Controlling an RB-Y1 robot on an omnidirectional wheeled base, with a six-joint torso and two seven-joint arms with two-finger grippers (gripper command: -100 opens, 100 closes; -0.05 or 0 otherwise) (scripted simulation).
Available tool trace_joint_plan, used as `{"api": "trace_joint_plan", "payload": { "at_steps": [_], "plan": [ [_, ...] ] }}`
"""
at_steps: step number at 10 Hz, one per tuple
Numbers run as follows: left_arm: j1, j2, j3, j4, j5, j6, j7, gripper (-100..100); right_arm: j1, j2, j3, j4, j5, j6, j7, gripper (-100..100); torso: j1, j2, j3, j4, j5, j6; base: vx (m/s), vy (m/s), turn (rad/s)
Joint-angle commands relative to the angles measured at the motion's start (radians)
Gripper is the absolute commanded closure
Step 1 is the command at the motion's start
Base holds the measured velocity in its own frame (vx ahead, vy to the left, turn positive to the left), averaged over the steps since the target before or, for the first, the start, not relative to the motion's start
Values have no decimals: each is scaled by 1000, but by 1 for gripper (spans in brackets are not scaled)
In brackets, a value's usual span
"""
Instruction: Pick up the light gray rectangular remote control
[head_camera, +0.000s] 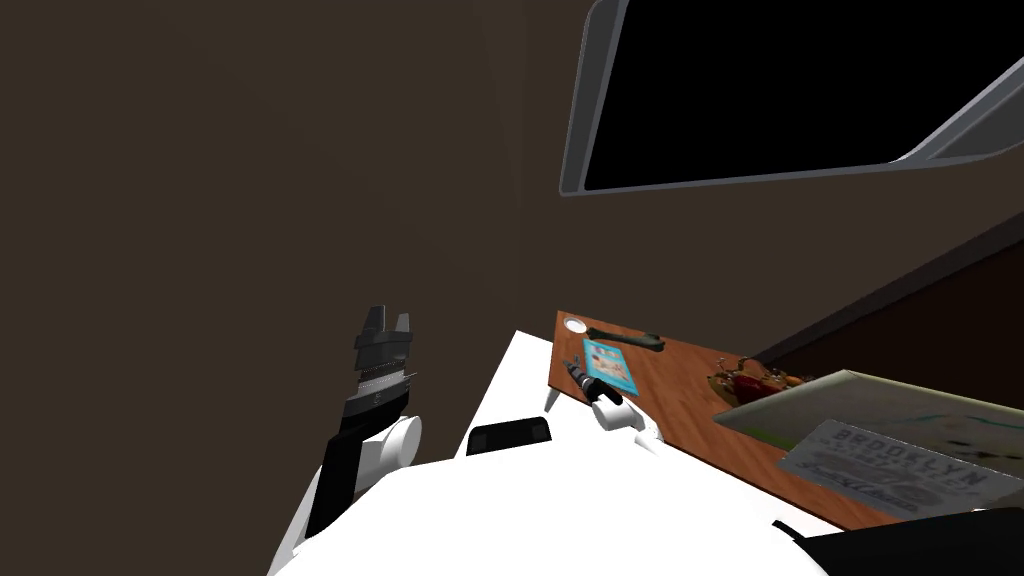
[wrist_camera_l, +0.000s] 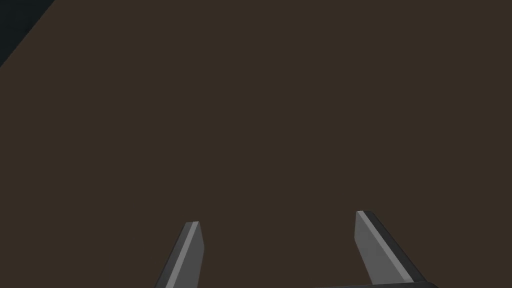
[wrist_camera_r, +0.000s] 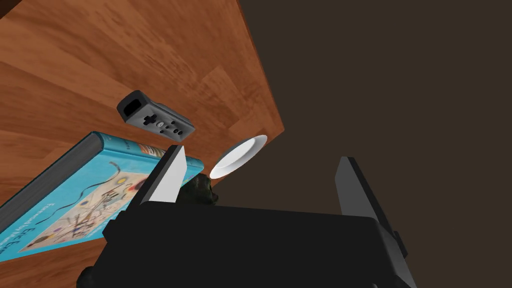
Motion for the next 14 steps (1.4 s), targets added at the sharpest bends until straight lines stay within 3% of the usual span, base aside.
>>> {"api": "trace_joint_plan", "payload": {
  "at_steps": [1, 2, 3, 4, 5, 10, 11, 12, 14],
  "plan": [
    [0, 0, 0, 0, 0, 0, 0, 0, -7, 0, 9, 29, -5, -9, 3, -100, 0, 0, 0, 0, 0, 0, 6, -16, 6],
    [0, 0, 0, 0, 0, 0, 0, 0, -24, -15, 27, 65, -33, 24, 23, -100, 0, 0, 0, 0, 0, 1, 10, -22, 252],
    [0, 0, 0, 0, 0, 0, 0, 0, -24, -15, 27, 83, -33, 24, 23, -100, 0, 0, 0, 0, 0, -1, 12, -31, 156],
    [0, 0, 0, 0, 0, 0, 0, 0, -40, -29, 44, 117, -60, 56, 42, -100, 0, 0, 0, 0, 0, 0, 21, -27, 285],
    [0, 0, 0, 0, 0, 0, 0, 0, -40, -29, 44, 136, -60, 56, 42, -100, -1, -1, 0, 0, 0, -1, 16, -31, 131],
    [0, 0, 0, 0, 0, 0, 0, 0, -82, -65, 95, 265, -140, 148, 99, -100, 0, -1, 0, 0, 0, 1, 14, -29, 201],
    [0, 0, 0, 0, 0, 0, 0, 0, -82, -65, 95, 293, -140, 148, 99, -100, -1, -1, -1, 0, 0, 0, 16, -31, 166],
    [0, 0, 0, 0, 0, 0, 0, 0, -94, -75, 112, 318, -166, 176, 118, -100, 0, -1, -1, 0, 0, 1, 15, -29, 264],
    [0, 0, 0, 0, 0, 0, 0, 0, -94, -75, 112, 344, -166, 176, 118, -100, 0, -1, -1, 0, 0, 1, 10, -22, 63]
  ]
}}
